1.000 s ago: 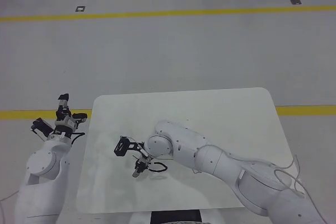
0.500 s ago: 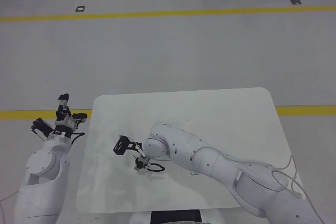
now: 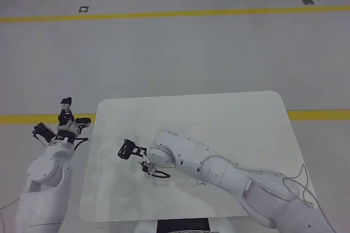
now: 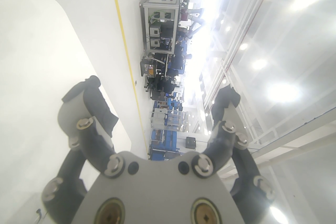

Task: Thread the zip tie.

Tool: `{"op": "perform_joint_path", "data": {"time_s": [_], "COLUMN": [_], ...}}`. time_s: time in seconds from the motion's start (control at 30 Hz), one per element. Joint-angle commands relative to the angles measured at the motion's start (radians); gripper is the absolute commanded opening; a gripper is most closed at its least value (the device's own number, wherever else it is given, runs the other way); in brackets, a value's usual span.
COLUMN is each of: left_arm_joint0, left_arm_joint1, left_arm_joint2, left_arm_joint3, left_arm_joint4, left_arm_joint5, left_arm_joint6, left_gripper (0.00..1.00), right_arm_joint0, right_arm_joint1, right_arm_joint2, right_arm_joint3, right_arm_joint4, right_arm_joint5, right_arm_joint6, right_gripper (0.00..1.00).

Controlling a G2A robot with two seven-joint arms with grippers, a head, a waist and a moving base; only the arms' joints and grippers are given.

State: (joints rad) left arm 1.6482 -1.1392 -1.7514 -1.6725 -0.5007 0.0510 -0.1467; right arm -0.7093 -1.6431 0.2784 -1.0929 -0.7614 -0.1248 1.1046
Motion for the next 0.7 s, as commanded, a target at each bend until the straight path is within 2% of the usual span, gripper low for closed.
{"op": "perform_joint_path", "data": {"time_s": [0.0, 0.3, 0.67], "left_arm_joint0": [0.0, 0.0, 0.0], "left_arm_joint1": [0.0, 0.0, 0.0], "left_arm_joint2": [0.0, 0.0, 0.0], "left_arm_joint3": [0.0, 0.0, 0.0], "left_arm_joint4": [0.0, 0.0, 0.0], "left_arm_joint5": [0.0, 0.0, 0.0], "left_arm_joint6": [0.0, 0.0, 0.0], "left_gripper": [1.0, 1.0, 1.0], "right_arm_joint0": [-0.005, -0.029, -0.05], "right_arm_joint1": [0.001, 0.004, -0.004], "right_arm_joint2": [0.004, 0.023, 0.046], "right_arm_joint3": [-0.006, -0.016, 0.011], "right_arm_joint4": [-0.016, -0.067, -0.083], "right_arm_joint5": [0.008, 0.018, -0.004], "right_arm_joint6": [-0.001, -0.01, -0.02], "right_gripper": [0.28, 0.17, 0.16]}}
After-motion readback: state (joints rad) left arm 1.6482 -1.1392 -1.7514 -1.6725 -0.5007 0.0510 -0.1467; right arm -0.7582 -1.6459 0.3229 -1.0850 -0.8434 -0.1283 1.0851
